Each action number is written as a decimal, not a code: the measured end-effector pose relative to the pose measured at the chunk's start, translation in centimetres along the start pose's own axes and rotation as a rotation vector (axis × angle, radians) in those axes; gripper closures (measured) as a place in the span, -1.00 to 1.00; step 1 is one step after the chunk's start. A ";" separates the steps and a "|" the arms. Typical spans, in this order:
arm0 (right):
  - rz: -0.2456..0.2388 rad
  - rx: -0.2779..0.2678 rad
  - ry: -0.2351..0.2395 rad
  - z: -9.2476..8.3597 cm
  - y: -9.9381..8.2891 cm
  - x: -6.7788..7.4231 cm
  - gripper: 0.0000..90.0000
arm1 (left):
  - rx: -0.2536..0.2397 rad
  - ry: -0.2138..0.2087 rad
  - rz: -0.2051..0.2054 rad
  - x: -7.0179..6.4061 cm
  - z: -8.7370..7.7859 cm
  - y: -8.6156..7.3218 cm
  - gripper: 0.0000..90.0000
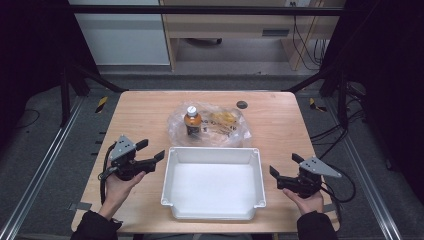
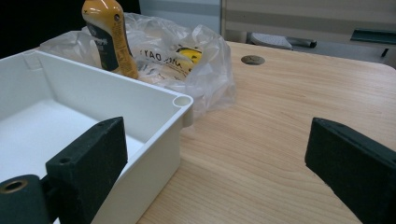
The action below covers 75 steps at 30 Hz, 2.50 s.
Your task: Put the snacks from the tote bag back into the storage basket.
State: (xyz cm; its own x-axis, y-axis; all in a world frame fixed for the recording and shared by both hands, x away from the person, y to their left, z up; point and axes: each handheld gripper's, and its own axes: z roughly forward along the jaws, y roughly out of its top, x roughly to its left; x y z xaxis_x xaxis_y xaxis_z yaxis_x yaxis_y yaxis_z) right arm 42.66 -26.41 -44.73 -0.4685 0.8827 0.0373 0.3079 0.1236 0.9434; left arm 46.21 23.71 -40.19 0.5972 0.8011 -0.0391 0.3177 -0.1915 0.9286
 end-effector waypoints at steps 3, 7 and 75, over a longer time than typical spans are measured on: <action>0.000 0.000 0.001 0.0 0.0 0.0 -0.87 | -0.002 -0.002 0.000 0.0 0.2 0.2 -0.44; 0.002 0.000 0.001 0.0 0.0 0.0 -0.87 | -0.005 -0.006 -0.002 -0.1 0.7 0.5 -0.44; -0.009 0.026 0.011 0.5 -0.1 0.2 -0.87 | 0.008 0.020 0.039 -0.5 7.8 4.1 -0.46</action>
State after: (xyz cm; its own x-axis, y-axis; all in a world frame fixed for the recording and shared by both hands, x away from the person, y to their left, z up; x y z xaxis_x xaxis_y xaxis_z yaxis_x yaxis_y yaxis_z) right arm 42.97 -26.03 -45.02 -0.4806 0.8764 0.0321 0.3244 0.1436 0.9350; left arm 52.91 18.08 -39.26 0.5946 0.8040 0.0044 0.3002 -0.2270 0.9265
